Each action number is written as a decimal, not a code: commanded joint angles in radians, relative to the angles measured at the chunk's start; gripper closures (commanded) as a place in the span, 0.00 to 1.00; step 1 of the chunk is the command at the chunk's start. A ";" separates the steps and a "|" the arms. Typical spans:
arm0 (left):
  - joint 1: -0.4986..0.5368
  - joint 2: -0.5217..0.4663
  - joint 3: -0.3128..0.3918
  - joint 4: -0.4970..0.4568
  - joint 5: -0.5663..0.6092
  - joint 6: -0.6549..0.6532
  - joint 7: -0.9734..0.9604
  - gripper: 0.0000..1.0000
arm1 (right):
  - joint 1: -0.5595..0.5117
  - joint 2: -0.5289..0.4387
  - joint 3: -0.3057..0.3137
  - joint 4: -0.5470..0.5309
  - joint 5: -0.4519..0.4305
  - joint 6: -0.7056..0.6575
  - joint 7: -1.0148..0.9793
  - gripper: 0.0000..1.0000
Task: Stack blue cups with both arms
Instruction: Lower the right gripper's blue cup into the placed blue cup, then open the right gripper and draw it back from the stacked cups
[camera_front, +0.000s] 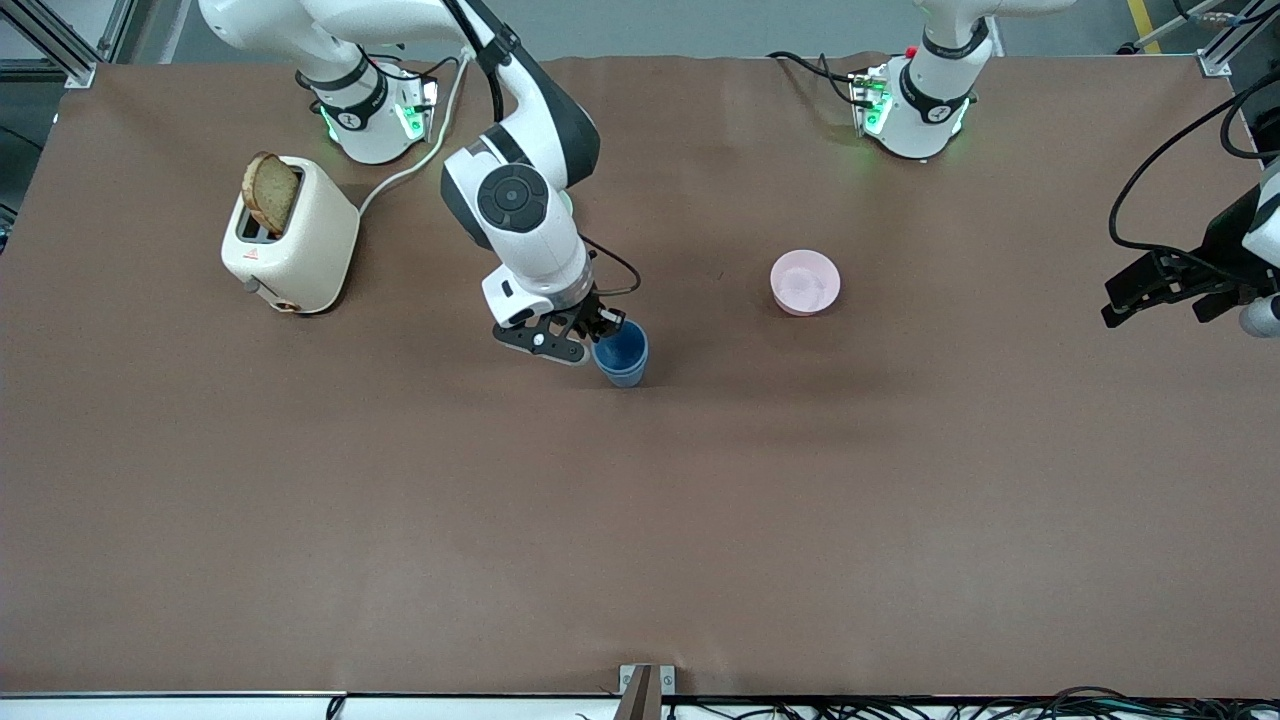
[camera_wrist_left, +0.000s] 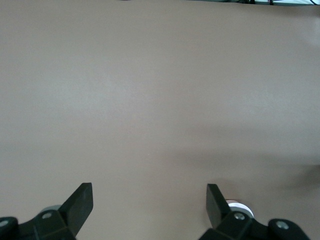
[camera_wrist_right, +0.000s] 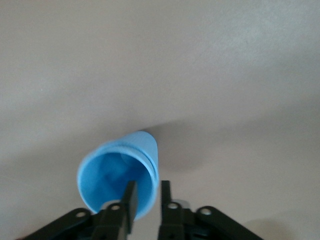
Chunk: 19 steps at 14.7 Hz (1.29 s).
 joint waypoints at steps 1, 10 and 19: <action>-0.003 0.004 -0.004 0.025 0.000 -0.024 0.021 0.00 | -0.006 -0.020 -0.008 -0.001 -0.034 0.001 0.017 0.21; 0.005 -0.015 -0.035 0.028 0.005 -0.074 0.010 0.00 | -0.295 -0.322 -0.034 -0.008 -0.207 -0.295 -0.087 0.06; 0.045 -0.011 -0.074 0.054 -0.006 -0.093 0.010 0.00 | -0.684 -0.456 -0.034 0.067 -0.195 -0.527 -0.705 0.01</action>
